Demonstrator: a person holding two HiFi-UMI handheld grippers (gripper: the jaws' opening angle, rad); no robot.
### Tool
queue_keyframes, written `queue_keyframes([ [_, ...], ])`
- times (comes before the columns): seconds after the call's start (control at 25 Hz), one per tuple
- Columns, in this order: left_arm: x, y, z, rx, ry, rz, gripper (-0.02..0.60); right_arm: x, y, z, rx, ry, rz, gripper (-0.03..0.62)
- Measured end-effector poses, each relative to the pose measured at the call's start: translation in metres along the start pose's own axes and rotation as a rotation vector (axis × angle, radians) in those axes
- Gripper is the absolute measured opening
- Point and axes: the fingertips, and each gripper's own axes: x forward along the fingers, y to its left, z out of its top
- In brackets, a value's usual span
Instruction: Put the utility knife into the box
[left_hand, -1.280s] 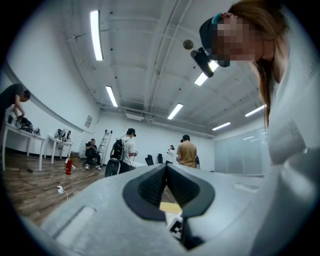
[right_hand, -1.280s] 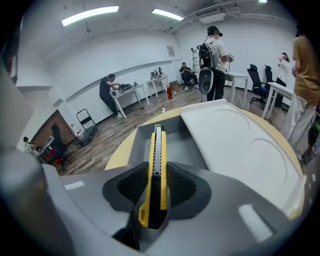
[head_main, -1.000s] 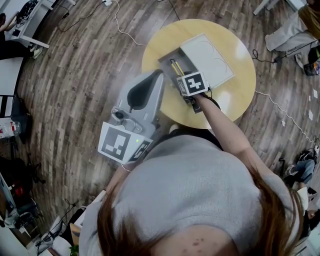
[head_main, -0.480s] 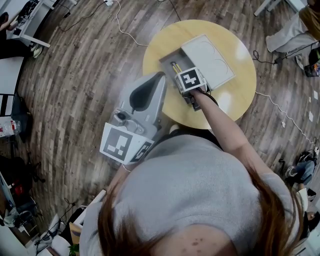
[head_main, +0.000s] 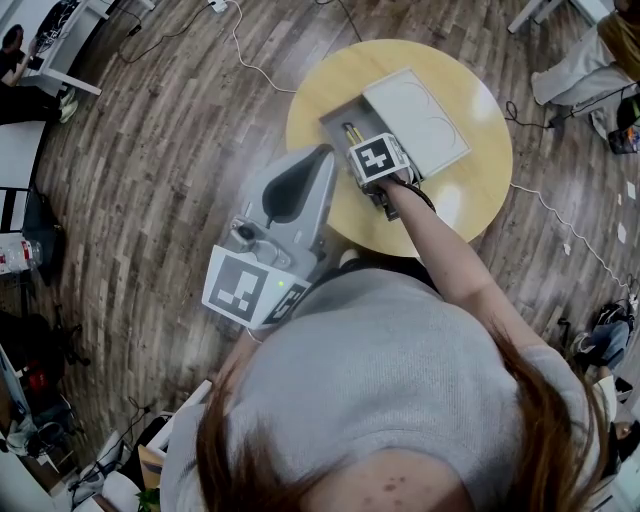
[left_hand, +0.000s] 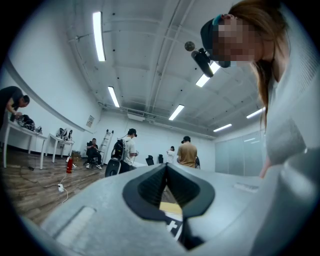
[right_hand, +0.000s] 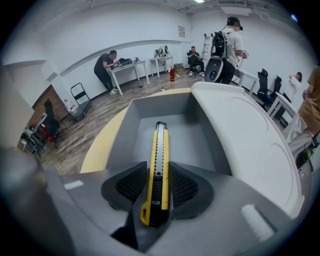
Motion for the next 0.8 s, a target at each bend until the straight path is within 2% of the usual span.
queue_keyframes([
  [0.12, -0.002, 0.000, 0.001, 0.002, 0.000, -0.005, 0.002, 0.000, 0.002, -0.001, -0.030, -0.009, -0.025, 0.170],
  [0.2, -0.003, -0.001, 0.000, 0.002, 0.002, -0.010, 0.002, -0.001, 0.003, 0.002, -0.011, -0.034, -0.014, 0.181],
  [0.44, -0.004, -0.006, -0.001, 0.010, 0.003, -0.030, 0.002, -0.040, 0.011, 0.019, 0.080, -0.194, 0.047, 0.178],
  [0.6, -0.006, -0.002, 0.004, 0.019, -0.002, -0.046, 0.002, -0.103, 0.009, 0.042, 0.108, -0.429, 0.028, 0.160],
  [0.8, 0.001, -0.009, 0.006, 0.027, -0.005, -0.087, 0.002, -0.209, 0.003, 0.068, 0.126, -0.743, 0.006, 0.129],
])
